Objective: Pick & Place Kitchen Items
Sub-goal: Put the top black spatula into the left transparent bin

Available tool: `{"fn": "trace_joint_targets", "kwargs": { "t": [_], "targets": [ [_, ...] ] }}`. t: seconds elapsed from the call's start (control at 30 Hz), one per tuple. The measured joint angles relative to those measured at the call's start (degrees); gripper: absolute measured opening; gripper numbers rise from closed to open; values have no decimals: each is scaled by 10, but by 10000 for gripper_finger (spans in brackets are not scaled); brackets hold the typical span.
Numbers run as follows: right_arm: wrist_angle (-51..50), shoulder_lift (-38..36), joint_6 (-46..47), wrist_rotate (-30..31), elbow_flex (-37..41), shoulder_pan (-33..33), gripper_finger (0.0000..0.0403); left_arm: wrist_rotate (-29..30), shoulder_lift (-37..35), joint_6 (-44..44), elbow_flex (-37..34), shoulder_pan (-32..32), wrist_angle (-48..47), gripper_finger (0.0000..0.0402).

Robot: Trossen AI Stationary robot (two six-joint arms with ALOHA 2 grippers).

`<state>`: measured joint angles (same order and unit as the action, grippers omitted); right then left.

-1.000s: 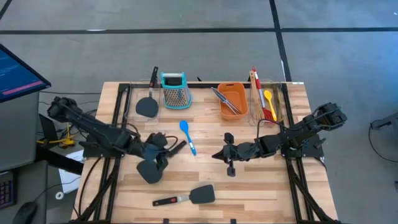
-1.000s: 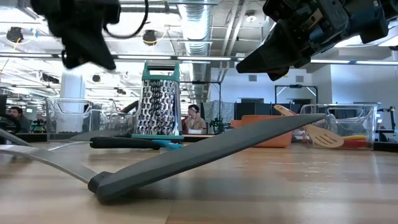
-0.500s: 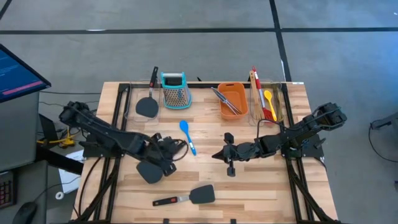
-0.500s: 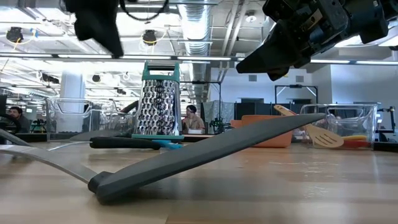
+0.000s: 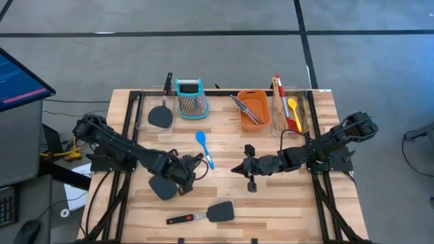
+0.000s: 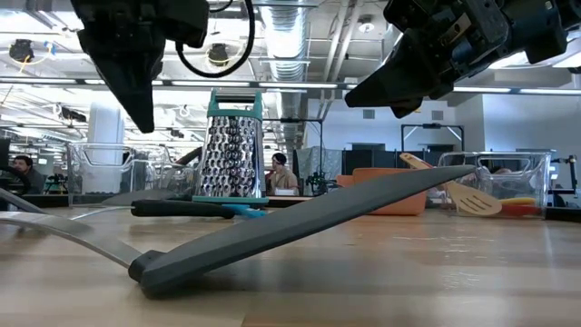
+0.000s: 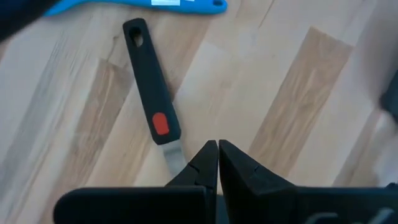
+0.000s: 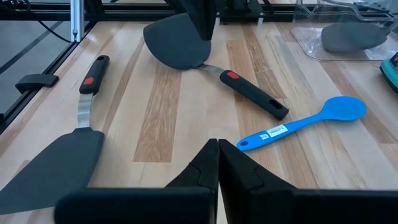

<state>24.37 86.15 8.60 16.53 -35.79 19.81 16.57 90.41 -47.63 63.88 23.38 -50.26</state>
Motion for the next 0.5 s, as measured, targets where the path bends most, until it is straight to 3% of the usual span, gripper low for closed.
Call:
{"fn": "trace_joint_targets", "kwargs": {
  "t": [0.2,0.5],
  "targets": [
    [-1,0,0,0,0,0,0,0,2,6,-23,-5,2,26],
    [-3,0,0,0,0,0,0,0,2,-39,-89,-41,81,127]
  ]
}}
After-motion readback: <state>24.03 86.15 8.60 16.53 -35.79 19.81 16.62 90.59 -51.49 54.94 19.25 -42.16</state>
